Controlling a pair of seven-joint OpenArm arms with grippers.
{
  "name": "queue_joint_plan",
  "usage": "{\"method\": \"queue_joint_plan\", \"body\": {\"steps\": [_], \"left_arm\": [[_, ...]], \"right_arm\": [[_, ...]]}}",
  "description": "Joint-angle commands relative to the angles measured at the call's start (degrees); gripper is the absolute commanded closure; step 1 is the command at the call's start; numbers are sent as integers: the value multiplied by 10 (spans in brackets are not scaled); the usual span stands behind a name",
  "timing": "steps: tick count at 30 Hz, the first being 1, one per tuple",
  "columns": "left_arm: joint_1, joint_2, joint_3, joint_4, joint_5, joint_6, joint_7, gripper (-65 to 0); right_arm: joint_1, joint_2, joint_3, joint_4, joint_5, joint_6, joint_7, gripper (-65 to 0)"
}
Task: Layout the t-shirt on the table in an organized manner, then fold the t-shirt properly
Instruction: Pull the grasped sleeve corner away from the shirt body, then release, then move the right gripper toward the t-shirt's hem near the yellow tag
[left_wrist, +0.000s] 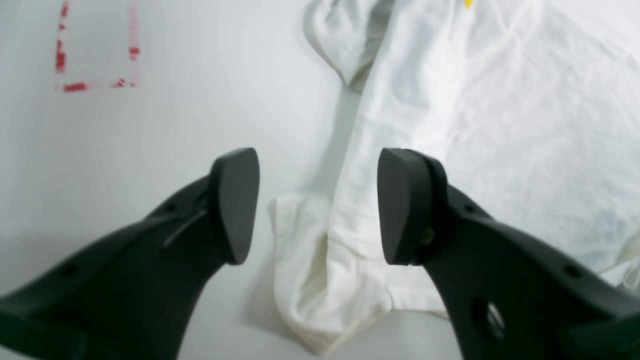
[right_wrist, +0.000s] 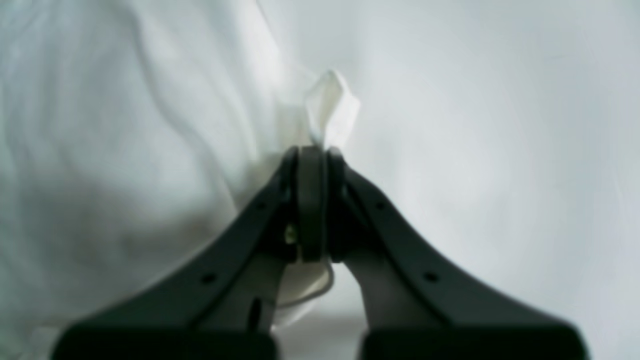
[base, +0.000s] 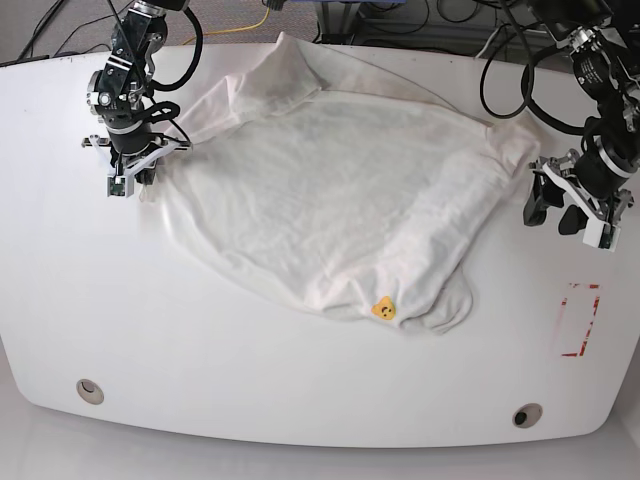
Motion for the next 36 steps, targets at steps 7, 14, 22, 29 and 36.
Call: {"method": "queue_joint_plan", "body": {"steps": [7,14,22,29,36], "left_arm": [[50,-3,-22,6,44,0,-8,-358],[50,8,-45,2,52,-3,-8,-358],[49,7,-49,2,52,-3,-8,-358],[55,9,-49,0,52,-3,-8,-358],[86,9,-55,-1,53,-3,-9,-358]], "right_arm": [[5,2,1,16,2,-3,10,-2],[6,4,1,19,1,-4,10,-22],[7,16,3,76,1,-5,10,-387],[30,18,-19,122,1,-3,4,-647],[90,28,-75,120,4,1,-36,-650]]}}
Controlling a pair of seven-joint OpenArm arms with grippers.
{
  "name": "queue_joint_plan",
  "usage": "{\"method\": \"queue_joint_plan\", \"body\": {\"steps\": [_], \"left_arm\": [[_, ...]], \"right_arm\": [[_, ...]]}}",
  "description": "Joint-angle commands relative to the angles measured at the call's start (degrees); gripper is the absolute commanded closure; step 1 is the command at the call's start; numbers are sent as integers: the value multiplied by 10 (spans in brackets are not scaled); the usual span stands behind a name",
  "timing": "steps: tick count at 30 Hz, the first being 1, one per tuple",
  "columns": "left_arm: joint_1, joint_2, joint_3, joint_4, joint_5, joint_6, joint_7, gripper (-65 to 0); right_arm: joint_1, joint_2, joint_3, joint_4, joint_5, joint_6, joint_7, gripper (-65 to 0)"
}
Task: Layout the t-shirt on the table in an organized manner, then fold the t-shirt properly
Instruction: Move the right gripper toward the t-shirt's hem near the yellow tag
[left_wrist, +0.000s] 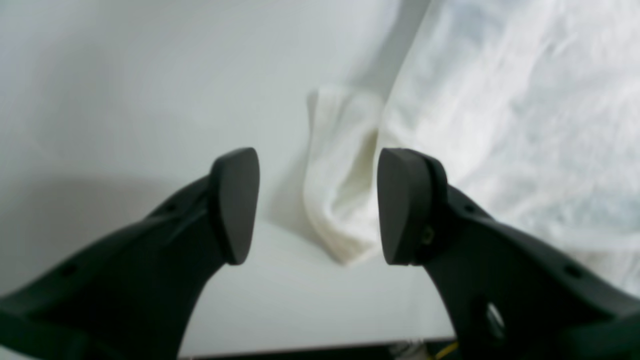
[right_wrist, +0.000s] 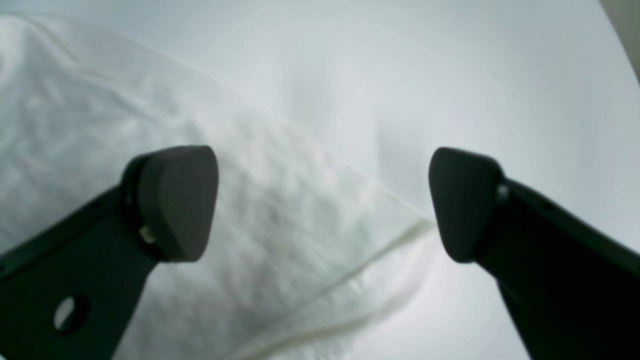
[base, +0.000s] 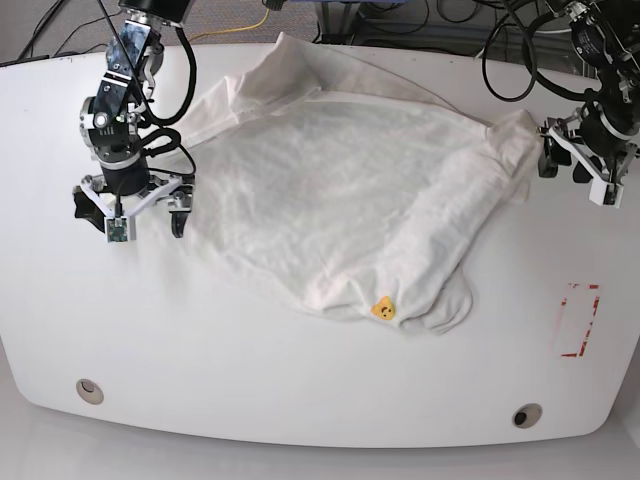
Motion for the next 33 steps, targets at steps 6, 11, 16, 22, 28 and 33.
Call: {"method": "queue_joint_plan", "body": {"steps": [6,11,16,22,28,33], "left_arm": [[12,-9,-53,7,-6,-1,-11,-358],[13,-11,-75,7,-6,-1,-11,-358],[13,-12,-97,7,-6,-1,-11,-358],[14,-12,-103,7,-6,-1,-11,-358],[20,-12,-103,7,-7,-1,-11,-358],[25,-12,-103,8,-8,-1,-11,-357]], "right_arm": [[84,18,-102,-17,7,-3,2,-650],[135,18,-170,-68,9,3,2,-650],[190,14,-224,-137,9,40,4,-650],[253,-3,-282,-233,4,77,21,-650],[304,-22,-292,-321,3,106,29,-650],[354,-30,-291,-409,3,120,35,-650]]}}
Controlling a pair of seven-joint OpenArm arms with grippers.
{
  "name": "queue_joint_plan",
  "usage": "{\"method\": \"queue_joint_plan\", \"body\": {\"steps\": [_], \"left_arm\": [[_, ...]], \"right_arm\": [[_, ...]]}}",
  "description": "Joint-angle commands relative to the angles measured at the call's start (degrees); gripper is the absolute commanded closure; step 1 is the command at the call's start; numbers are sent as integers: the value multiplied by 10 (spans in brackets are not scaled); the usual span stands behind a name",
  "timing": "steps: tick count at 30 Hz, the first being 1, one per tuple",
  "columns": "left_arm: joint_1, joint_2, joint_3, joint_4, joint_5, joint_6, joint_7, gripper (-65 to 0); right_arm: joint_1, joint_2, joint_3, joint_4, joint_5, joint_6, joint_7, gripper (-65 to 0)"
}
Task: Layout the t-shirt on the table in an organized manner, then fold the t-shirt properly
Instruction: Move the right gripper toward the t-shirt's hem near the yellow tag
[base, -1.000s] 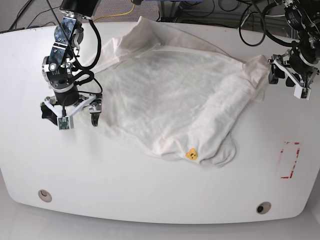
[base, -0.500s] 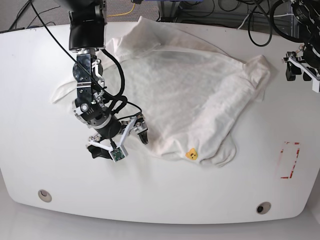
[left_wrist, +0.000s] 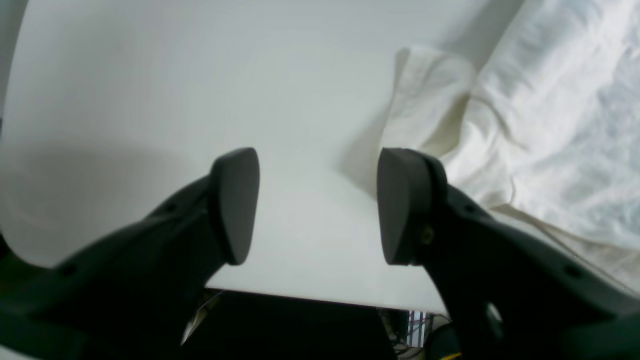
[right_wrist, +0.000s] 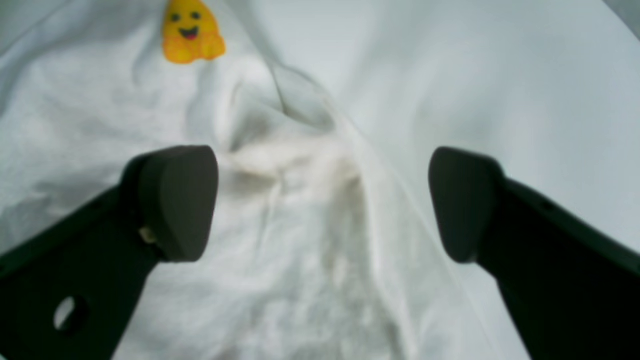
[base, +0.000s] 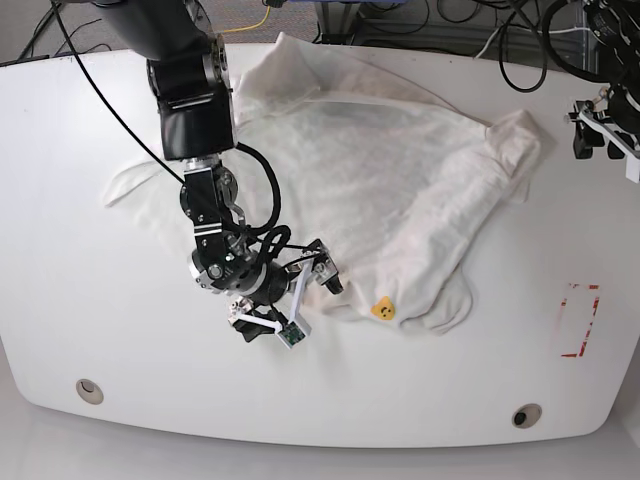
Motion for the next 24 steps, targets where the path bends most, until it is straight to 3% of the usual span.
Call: {"method": "queue_joint_plan", "body": {"steps": [1,8,16,24], "left_arm": [[0,-9,-4,10,-7,-1,-11,-357],[0,-9,-4,11,-7,-1,-11,-357],[0,-9,-4,11,-7,-1,-11,-357],[0,-10,-4,11,-7,-1,-11,-357]], "right_arm": [[40,0,2,-36,5,-1,26,-650],[86,-1,1,-162,5,-2,101,-650],[111,-2,-2,-237,5,-2,136,-650],[109,-1,-80,-269,5,-7,173,-621]]}}
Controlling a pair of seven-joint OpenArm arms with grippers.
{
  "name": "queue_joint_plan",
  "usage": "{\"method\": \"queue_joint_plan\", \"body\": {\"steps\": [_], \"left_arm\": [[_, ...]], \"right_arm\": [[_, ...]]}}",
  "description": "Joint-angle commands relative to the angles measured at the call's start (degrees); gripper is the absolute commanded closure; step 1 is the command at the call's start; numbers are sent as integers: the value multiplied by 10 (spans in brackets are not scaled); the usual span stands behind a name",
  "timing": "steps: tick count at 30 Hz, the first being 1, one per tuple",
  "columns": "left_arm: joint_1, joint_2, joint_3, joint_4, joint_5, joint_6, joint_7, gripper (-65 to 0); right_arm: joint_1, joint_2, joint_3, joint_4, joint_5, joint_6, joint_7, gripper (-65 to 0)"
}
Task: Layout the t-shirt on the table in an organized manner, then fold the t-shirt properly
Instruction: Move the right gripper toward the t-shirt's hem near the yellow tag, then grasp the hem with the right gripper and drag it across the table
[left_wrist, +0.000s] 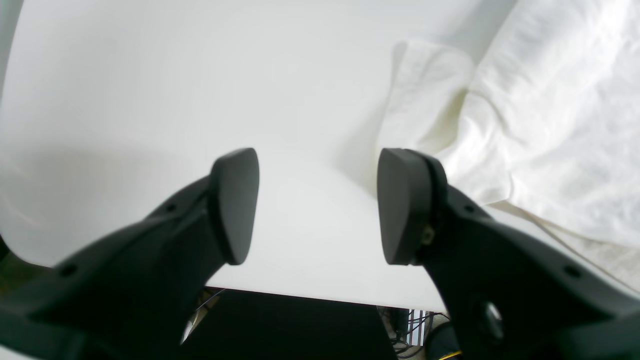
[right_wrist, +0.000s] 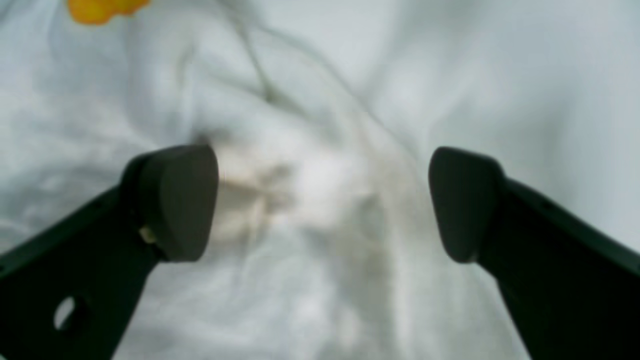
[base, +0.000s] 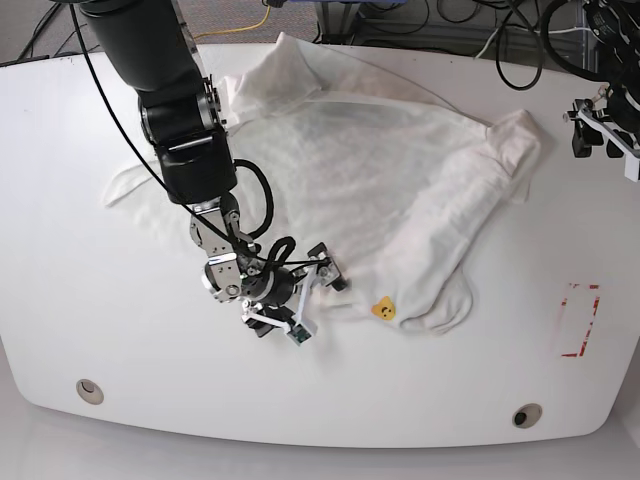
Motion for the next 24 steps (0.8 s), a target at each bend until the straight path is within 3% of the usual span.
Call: {"method": "queue_joint_plan", "body": {"steps": [1,8,14,19,22,24], "left_arm": [[-1,-10,-4,10,-7,-1,-11,-357],[-1,-10,-5,10,-7,-1,-11,-357],[0,-10,-5,10,-7,-1,-11,-357],[1,-11,-6,10,-7,-1,-11,-357],[1,-11,-6,10,-7,-1,-11,-357],[1,-11,-6,10,-7,-1,-11,-357]], "right_arm": [[19,-1,-4,-14,6,2,23,-604],[21,-2,-4,-69,7,1,79,-433],[21,-2,-4,-79,7,1,93,-336],[23,1,-4,-79,7,-1,93,-162],[24,3,-4,-79,6,-19,93,-60],[24,12,-4,-78,6,-40,93,-30]]}}
